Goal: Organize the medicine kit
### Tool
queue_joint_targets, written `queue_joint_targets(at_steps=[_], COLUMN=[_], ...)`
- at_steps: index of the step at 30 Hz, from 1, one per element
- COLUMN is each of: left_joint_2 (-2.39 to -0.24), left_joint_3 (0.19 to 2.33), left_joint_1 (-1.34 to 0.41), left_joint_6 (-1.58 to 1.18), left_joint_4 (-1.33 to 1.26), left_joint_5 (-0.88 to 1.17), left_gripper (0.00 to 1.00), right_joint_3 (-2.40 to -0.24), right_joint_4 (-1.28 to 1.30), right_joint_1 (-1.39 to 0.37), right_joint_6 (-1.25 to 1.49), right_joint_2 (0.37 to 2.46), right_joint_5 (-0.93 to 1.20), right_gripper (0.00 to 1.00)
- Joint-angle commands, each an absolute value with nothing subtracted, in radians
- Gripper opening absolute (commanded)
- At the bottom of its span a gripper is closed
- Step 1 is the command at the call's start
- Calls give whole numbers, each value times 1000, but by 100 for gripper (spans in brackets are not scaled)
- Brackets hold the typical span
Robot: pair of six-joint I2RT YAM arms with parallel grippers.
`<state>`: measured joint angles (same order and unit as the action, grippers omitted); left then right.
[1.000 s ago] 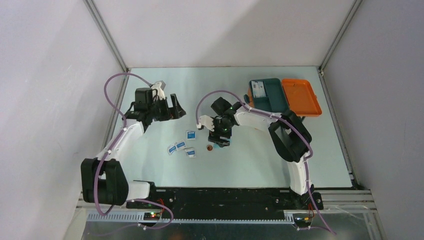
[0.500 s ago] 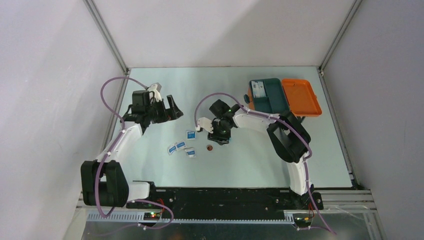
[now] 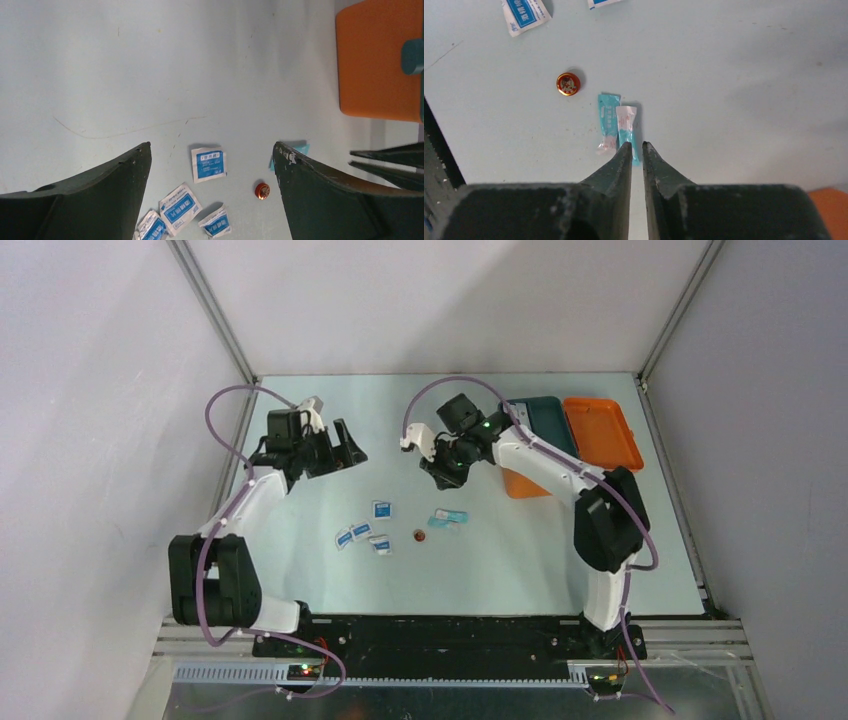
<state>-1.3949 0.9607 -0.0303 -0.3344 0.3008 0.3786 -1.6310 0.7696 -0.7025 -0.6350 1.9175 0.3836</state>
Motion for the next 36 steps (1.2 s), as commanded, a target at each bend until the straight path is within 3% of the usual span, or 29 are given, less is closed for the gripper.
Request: queue_joint_targets(at_steps=[1,4,9,22,30,36], left_joint_2=[-1421,-1446,-1475,-1429,-1427,-1460], left_joint_3=[1033,1050,1081,1047,1041,1060], left_joint_1=[-34,-42,-46,-44,-42,-43], left_joint_6=[-349,-351,-356,-332,-329,-333], left_joint_4=[268,268,268,267,267,268], left_joint_5=[405,408,412,382,376,387], left_gripper=[95,95,94,95,95,95], right_joint_3=[-1622,-1574,-1544,-1718,-1702,-1740], right_joint_4=[811,809,779,943,914,936], right_joint_1=[-695,-706,-705,-692,-685,-675], right_joint_6=[-591,-624,-669,-809,-764,-718], right_joint_2=[1830,1830,1917,2158,2207,2154], right_joint_5=[423,409,357,371,297,290], right_gripper=[21,32,37,47,33,6])
